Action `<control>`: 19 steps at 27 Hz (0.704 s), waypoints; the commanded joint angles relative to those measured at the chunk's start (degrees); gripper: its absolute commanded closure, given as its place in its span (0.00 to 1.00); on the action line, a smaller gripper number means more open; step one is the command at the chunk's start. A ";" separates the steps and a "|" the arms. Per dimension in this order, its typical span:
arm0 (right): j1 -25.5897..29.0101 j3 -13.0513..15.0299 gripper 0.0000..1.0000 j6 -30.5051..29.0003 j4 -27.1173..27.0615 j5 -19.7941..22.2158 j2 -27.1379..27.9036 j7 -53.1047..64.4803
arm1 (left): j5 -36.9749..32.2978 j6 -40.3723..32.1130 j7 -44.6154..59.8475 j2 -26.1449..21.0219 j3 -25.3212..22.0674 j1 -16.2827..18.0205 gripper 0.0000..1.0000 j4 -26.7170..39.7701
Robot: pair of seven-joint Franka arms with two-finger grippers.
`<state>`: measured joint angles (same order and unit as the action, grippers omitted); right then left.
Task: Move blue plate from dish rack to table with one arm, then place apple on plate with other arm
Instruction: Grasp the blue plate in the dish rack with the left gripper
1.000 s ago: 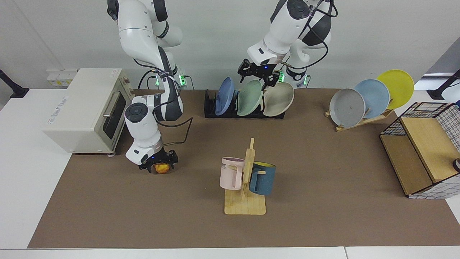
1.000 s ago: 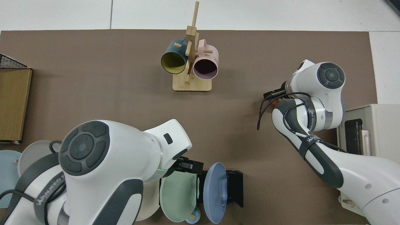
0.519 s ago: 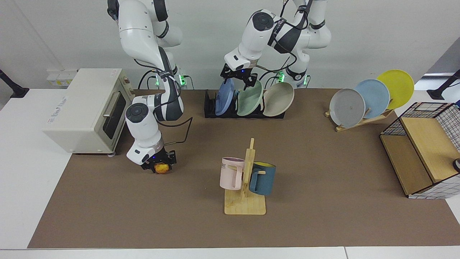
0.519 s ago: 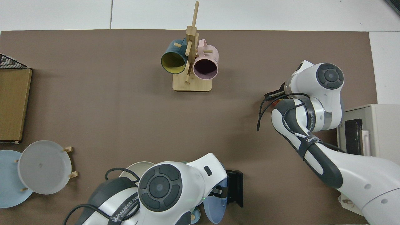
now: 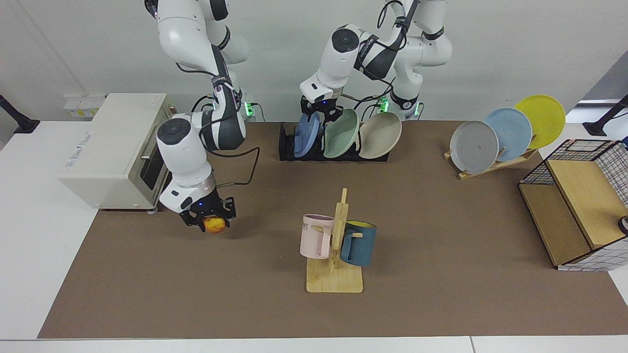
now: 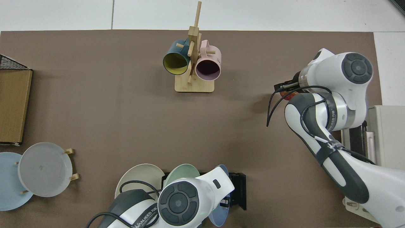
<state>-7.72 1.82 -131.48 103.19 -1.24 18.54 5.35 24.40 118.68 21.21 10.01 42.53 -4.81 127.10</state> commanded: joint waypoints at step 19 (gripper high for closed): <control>1.66 0.11 1.00 14.85 -0.36 -0.17 -13.79 1.07 | -9.00 -13.83 8.06 3.26 -0.43 1.56 1.00 -9.23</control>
<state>-6.50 2.30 -117.46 102.79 -1.14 5.80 5.47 20.36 108.70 28.20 12.21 42.15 -4.69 121.16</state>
